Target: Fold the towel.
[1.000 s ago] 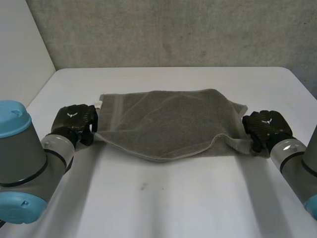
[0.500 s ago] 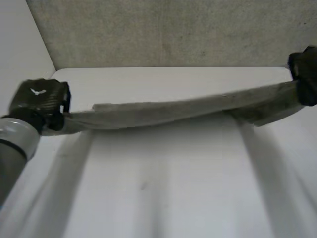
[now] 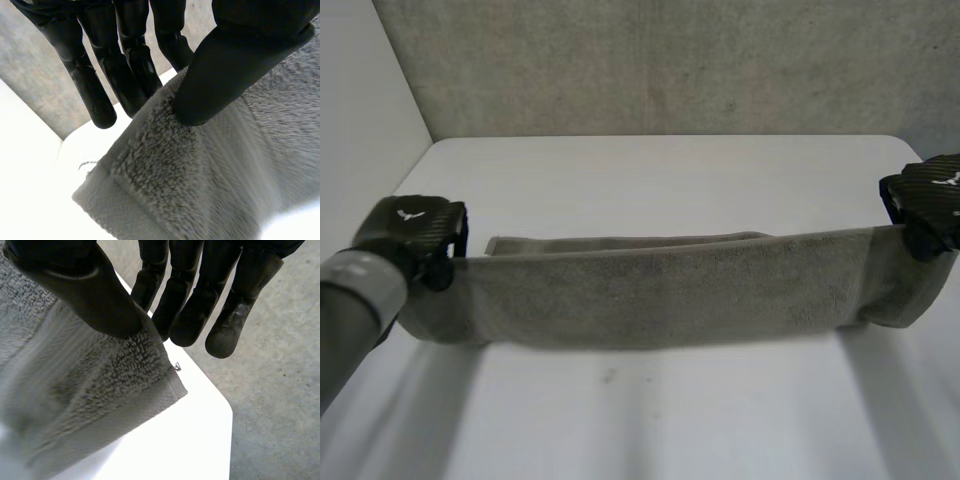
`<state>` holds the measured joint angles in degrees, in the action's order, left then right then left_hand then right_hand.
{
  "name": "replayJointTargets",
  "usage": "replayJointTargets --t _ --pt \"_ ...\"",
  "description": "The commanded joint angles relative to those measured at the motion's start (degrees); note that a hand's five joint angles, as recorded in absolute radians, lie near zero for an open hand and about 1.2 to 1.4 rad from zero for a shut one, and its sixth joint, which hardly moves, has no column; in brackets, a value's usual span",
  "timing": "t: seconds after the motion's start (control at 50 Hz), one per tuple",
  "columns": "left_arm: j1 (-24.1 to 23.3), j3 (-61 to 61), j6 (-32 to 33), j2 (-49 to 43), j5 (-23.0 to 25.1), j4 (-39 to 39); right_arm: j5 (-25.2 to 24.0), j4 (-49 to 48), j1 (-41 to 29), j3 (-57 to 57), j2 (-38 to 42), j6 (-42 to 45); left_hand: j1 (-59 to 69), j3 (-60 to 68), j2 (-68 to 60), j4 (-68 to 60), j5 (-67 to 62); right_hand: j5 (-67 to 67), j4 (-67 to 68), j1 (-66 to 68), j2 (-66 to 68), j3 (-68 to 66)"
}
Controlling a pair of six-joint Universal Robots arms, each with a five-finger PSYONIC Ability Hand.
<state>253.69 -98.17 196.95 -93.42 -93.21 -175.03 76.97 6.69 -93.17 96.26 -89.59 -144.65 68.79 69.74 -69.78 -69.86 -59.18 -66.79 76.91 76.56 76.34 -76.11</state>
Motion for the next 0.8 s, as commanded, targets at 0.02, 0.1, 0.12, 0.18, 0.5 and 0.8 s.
replayJointTargets --t 0.02,0.1,0.12,0.18,0.5,0.8 --pt "-0.57 18.49 -0.08 -17.55 0.22 -1.37 1.52 -5.72 -2.72 -12.59 14.44 0.42 11.21 10.26 -10.22 -10.14 -10.82 -3.21 3.09 3.44 3.66 -3.89" --pt "-0.65 30.08 -0.42 -22.83 0.05 -1.72 5.28 -9.14 -8.68 -28.53 23.47 0.24 11.21 10.26 -10.22 -10.14 -10.82 -3.21 3.09 3.44 3.66 -3.89" --pt "-0.92 38.23 -0.86 -25.29 -0.21 -2.16 6.78 -10.98 -9.83 -33.89 25.32 0.07 11.21 10.26 -10.22 -10.14 -10.82 -3.21 3.09 3.44 3.66 -3.89" --pt "-1.44 50.57 -2.18 -27.07 -0.92 -4.00 8.46 -15.72 -11.07 -41.65 26.74 -1.50 11.21 10.26 -10.22 -10.14 -10.82 -3.21 3.09 3.44 3.66 -3.89" --pt "-1.01 45.03 -13.96 -20.41 -3.56 -10.60 8.20 -24.18 -11.16 -32.57 19.11 -10.04 11.21 10.26 -10.22 -10.14 -10.82 -3.21 3.09 3.44 3.66 -3.89" --pt "-0.30 6.94 -13.26 -14.33 -1.27 -18.86 -5.51 -25.23 -7.64 -3.71 16.99 -8.19 11.21 10.26 -10.22 -10.14 -10.82 -3.21 3.09 3.44 3.66 -3.89"
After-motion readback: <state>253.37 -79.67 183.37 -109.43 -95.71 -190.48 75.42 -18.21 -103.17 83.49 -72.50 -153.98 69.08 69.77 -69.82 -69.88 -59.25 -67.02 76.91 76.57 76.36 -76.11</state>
